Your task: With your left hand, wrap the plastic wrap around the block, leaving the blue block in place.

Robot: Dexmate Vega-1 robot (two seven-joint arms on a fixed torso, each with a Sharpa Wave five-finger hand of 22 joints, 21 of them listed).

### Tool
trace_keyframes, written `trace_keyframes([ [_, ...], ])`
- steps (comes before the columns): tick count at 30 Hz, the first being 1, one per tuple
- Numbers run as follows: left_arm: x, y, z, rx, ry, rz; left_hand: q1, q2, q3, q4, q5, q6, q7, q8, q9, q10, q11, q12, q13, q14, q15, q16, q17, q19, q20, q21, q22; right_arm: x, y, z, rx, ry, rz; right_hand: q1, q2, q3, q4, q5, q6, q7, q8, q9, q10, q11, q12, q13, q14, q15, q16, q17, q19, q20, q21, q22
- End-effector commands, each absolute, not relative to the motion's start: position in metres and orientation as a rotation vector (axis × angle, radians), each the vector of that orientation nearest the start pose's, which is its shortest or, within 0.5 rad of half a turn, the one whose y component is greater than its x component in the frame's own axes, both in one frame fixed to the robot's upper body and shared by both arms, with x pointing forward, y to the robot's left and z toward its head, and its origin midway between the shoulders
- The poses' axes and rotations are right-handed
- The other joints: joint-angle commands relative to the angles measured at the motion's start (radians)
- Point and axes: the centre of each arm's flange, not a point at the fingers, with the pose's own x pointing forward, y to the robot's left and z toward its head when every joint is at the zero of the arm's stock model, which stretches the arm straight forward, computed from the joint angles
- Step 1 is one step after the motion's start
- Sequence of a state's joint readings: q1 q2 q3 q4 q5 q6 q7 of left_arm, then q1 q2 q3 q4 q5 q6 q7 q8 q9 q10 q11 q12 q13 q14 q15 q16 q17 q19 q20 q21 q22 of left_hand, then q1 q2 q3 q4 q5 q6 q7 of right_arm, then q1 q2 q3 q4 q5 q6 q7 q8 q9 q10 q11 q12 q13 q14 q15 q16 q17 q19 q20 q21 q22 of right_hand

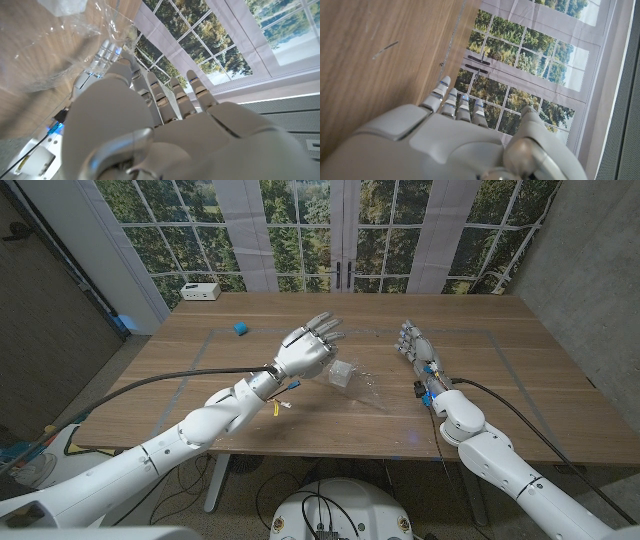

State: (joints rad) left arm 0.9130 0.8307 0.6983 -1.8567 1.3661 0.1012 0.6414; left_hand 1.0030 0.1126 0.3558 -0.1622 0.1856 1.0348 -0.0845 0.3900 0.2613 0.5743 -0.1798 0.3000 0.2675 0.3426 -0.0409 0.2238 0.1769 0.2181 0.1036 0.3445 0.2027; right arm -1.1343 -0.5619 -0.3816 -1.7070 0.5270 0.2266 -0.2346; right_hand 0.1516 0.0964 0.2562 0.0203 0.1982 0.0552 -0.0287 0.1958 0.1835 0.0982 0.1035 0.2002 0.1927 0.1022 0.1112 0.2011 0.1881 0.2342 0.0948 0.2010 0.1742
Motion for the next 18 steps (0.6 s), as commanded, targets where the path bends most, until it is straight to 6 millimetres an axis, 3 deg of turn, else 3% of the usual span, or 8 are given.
trace_keyframes([
  [1,0.53,0.12,-0.024,1.876,-1.414,0.485,0.0,-0.007,0.002,0.005,0.003,0.001,-0.01,0.007,0.038,0.014,0.001,0.007,0.005,0.008,-0.102,-0.001,0.003,0.006,0.001,0.01,0.002,0.576,-0.236,-0.083,0.022,-0.568,0.168,0.002,-0.001,-0.001,0.004,0.008,0.004,-0.001,-0.001,0.006,0.004,0.007,0.0,0.003,0.002,0.005,-0.002,0.003,0.01,0.002,0.002,0.003],
  [14,0.564,0.103,-0.029,1.946,-1.326,0.323,0.0,-0.009,0.001,0.005,0.003,0.004,-0.008,0.013,0.043,0.037,0.002,0.013,0.011,0.025,-0.102,0.001,0.004,0.011,0.001,0.013,0.003,0.578,-0.244,-0.082,0.025,-0.564,0.164,0.002,-0.003,-0.001,0.004,0.008,0.004,-0.002,-0.001,0.006,0.004,0.005,-0.001,0.003,0.003,0.003,-0.003,0.003,0.01,0.001,0.002,0.003],
  [18,0.569,0.092,-0.029,2.081,-1.251,0.301,0.003,-0.008,0.002,0.004,0.003,0.004,-0.005,0.014,0.042,0.045,0.001,0.015,0.013,0.031,-0.103,0.002,0.004,0.011,0.001,0.014,0.003,0.58,-0.247,-0.081,0.03,-0.564,0.16,0.002,-0.003,-0.001,0.004,0.008,0.004,-0.003,-0.002,0.006,0.004,0.005,-0.001,0.003,0.003,0.004,-0.003,0.003,0.011,0.001,0.002,0.003],
])
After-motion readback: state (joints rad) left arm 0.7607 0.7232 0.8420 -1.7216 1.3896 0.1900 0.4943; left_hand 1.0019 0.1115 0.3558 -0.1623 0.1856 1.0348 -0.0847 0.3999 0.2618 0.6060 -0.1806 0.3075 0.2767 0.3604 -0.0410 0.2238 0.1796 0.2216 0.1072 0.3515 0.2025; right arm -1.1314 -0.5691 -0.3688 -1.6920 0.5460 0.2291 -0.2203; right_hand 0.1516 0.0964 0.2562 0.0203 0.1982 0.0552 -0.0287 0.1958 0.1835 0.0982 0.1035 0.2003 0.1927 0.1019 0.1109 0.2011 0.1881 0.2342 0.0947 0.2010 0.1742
